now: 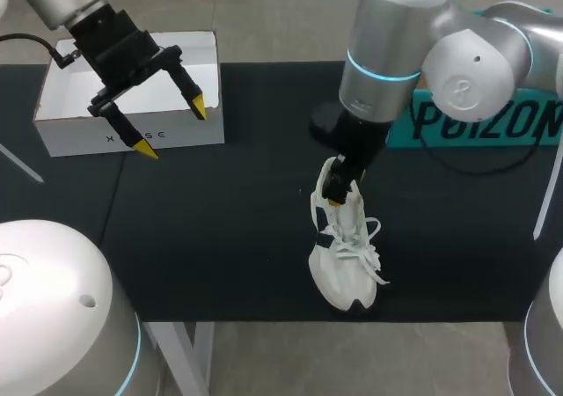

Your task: Take the shoe out of the shoebox, open the shoe tongue, remove and reinsert the insole, then place the shoe into the shoebox

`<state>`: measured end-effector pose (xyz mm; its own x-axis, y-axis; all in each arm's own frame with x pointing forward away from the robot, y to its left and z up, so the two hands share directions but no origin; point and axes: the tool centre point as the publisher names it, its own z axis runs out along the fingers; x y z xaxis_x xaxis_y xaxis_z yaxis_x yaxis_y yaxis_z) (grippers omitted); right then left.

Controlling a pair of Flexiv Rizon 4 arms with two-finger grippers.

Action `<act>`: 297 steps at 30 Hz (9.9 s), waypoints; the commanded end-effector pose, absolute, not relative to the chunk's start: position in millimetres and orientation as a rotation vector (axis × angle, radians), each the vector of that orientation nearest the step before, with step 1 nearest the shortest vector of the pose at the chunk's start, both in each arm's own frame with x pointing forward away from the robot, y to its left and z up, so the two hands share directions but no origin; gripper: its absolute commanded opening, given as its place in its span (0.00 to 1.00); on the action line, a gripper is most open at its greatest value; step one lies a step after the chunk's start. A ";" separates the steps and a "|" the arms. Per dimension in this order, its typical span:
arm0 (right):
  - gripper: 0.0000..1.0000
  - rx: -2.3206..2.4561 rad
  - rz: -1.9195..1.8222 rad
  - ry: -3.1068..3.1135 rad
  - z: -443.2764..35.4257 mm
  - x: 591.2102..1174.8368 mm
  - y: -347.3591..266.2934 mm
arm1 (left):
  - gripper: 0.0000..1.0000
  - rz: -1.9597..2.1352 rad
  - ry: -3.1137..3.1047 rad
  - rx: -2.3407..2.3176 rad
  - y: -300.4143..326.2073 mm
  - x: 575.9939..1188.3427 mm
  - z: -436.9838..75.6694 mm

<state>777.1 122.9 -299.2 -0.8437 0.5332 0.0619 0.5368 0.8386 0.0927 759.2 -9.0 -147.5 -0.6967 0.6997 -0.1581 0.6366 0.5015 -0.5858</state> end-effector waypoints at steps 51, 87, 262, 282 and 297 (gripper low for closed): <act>1.00 -0.154 -0.167 -3.180 -317.3 881.0 120.0 | 1.00 0.959 -2.634 -1.176 -9.0 759.8 -147.4; 1.00 -0.145 -0.161 -3.153 -358.7 897.7 122.4 | 1.00 0.959 -2.634 -1.176 -9.0 759.8 -147.4; 0.00 -2.810 0.056 -1.872 -215.9 1190.1 -315.3 | 1.00 0.959 -2.634 -1.176 -9.0 759.8 -147.4; 0.00 -2.841 0.039 -1.830 -258.0 1205.1 -318.1 | 1.00 0.959 -2.634 -1.176 -9.0 759.8 -147.4; 0.00 -2.880 0.067 -1.857 -295.3 1222.4 -314.4 | 1.00 0.959 -2.634 -1.176 -9.0 759.8 -147.4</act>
